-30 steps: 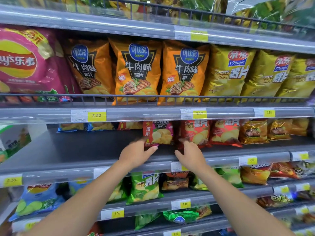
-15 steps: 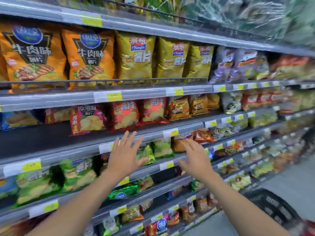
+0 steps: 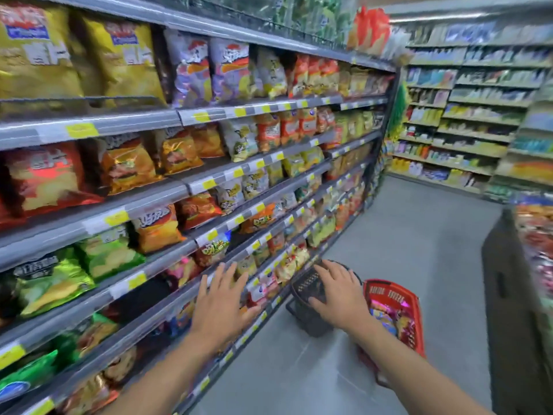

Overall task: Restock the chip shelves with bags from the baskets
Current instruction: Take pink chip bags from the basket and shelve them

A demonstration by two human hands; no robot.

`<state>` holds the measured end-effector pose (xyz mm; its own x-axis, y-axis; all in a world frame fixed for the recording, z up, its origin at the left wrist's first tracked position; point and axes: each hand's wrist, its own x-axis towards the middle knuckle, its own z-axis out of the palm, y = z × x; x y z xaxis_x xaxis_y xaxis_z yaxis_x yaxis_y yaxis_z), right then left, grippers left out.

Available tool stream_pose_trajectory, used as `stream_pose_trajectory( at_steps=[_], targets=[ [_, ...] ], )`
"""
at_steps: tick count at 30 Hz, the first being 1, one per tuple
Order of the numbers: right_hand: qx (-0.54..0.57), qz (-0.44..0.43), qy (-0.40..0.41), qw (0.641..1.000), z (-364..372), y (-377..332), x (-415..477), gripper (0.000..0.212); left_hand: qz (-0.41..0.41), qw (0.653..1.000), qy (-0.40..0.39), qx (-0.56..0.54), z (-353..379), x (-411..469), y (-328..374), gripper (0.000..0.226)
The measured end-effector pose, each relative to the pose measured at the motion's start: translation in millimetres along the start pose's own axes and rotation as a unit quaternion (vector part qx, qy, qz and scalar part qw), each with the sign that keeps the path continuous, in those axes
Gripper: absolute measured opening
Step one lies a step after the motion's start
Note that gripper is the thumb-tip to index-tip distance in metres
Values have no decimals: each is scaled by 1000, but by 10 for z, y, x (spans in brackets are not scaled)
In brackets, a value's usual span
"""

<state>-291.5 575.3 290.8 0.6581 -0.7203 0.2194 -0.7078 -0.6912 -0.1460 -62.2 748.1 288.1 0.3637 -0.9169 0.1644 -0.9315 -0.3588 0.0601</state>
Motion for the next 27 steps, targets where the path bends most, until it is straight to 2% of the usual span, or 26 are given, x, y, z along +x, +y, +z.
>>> stream_pose_trajectory(
  at_steps=[5, 11, 18, 23, 27],
  targets=[
    [-7, 96, -13, 995, 138, 859, -284, 81, 64, 997, -52, -7, 431, 550, 767, 89],
    [-5, 185, -31, 982, 368, 1743, -370, 78, 142, 987, -70, -3, 889, 1252, 1524, 89],
    [10, 271, -32, 962, 512, 2637, -14, 68, 192, 975, -111, -20, 1422, 2349, 2194, 90],
    [-13, 320, -61, 945, 653, 3275, 267, 80, 216, 966, -140, -27, 1704, 3065, 2660, 89],
    [-8, 350, -90, 933, 701, 3728, 500, 81, 255, 956, -145, -27, 1926, 3522, 3042, 91]
  ],
)
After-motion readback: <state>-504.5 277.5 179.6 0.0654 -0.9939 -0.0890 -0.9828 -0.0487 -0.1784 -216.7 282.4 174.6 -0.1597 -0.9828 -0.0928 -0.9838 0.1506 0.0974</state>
